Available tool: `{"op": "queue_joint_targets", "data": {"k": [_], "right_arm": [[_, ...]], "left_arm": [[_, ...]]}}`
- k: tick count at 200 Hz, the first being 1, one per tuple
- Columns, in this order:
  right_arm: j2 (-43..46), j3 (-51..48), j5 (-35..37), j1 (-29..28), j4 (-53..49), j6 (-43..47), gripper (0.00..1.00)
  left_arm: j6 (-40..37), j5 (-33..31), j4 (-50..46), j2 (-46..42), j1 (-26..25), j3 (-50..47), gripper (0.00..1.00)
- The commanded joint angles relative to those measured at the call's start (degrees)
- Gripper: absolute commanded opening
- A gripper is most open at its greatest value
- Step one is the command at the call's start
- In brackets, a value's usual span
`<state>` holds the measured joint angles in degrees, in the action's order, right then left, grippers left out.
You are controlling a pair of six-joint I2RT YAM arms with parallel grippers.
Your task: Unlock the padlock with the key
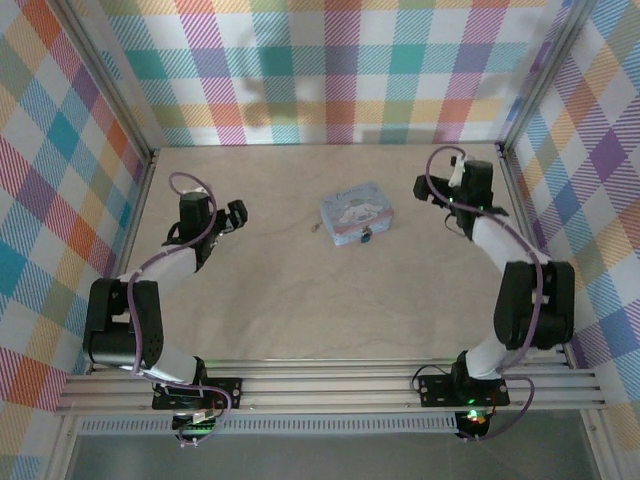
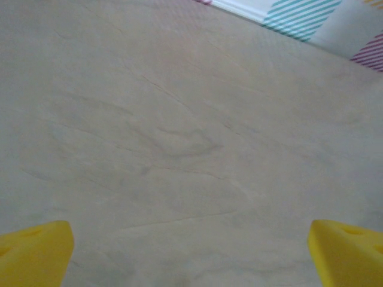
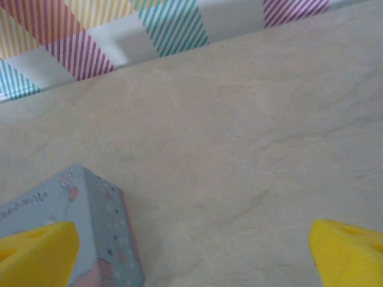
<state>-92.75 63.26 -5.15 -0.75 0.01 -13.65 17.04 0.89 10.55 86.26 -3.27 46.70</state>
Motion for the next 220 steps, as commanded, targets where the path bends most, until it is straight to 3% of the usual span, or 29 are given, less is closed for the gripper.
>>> {"op": "queue_joint_targets", "data": {"k": [1,33,83,155,220], "right_arm": [[-6.2,6.5,-6.1,-1.1,-14.0,-7.0,0.97],[-12.9,13.7,-9.7,-3.2,-16.7,-7.9,0.94],[-20.1,20.6,-14.9,-5.1,-18.4,-7.0,0.87],[-24.6,21.6,-23.6,-6.2,-18.3,-6.8,0.69],[-20.7,12.9,-29.8,-7.0,-15.6,-7.5,0.56]], "left_arm": [[16.0,10.1,-5.9,4.5,-0.8,3.3,1.00],[24.6,16.6,-6.8,11.3,-6.9,9.3,0.97],[29.2,20.8,-6.0,20.9,-17.4,20.1,0.89],[31.3,26.1,-6.4,32.7,-23.4,31.1,0.73],[30.7,28.4,-6.9,32.5,-26.3,31.2,0.58]]}}
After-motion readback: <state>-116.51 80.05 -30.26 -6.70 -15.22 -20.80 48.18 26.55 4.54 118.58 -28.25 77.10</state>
